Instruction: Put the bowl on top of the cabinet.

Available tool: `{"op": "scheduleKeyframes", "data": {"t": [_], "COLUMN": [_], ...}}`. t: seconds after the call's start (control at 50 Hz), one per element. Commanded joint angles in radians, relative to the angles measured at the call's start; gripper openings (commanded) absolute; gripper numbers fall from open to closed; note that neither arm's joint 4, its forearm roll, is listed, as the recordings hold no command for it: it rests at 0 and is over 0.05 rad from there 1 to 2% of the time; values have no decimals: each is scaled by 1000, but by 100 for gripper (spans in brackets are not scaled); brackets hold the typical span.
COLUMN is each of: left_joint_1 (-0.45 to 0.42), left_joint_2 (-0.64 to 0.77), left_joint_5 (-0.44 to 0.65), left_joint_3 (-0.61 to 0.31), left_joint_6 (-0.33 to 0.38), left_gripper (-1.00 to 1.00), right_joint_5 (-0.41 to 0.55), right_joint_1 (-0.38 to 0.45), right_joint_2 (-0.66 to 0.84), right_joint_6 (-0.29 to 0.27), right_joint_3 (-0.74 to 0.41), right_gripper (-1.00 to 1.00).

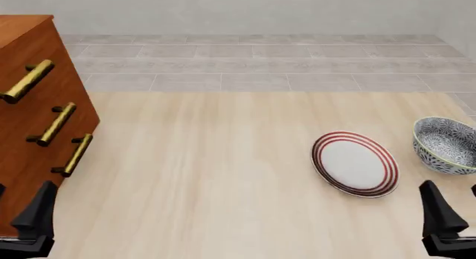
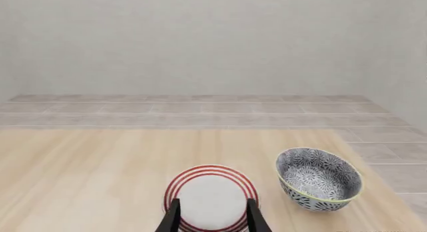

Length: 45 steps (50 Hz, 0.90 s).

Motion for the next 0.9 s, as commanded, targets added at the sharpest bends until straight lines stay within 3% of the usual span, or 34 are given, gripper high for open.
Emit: {"op": "scheduleKeyframes", "data": {"t": [0.02,0.14,0.18,0.24,0.3,0.4,0.52,0.58,0.62,0.66,0.7,0.74,0.78,0.84,0.9], "left_joint_1": [11,-4,-9,-6,-6,-26,-32,-32,-40,-40,-42,-41,-42,-45,-45], "left_joint_2": [-1,-1,-1,-1,-1,-1,-1,-1,-1,-1,-1,-1,-1,-1,-1], "left_joint_5": [-13,13,15,15,15,24,32,31,34,31,37,35,32,32,35], "left_joint_3": [-14,-61,-58,-61,-60,-74,-86,-82,-76,-74,-82,-83,-78,-70,-73], "left_joint_6": [117,81,83,92,87,97,92,101,96,100,99,103,106,102,102], "left_gripper": [100,100,100,100,100,100,100,100,100,100,100,100,100,100,100], "right_joint_5": [-10,-91,-145,-210,-193,-153,-157,-121,-122,-102,-94,-74,-30,-4,19], "right_joint_1": [-22,-13,-33,-60,-8,13,-51,-36,-85,-75,-114,-161,-131,-179,-185], "right_joint_2": [18,133,220,343,372,421,543,603,648,678,741,798,777,789,794], "right_joint_6": [-5,6,-41,-51,-30,-50,-121,-81,-122,-109,-174,-169,-148,-221,-223], "right_joint_3": [-12,-17,-19,-36,-66,-127,-213,-274,-312,-341,-370,-409,-437,-483,-511], "right_gripper": [100,100,100,100,100,100,100,100,100,100,100,100,100,100,100]}}
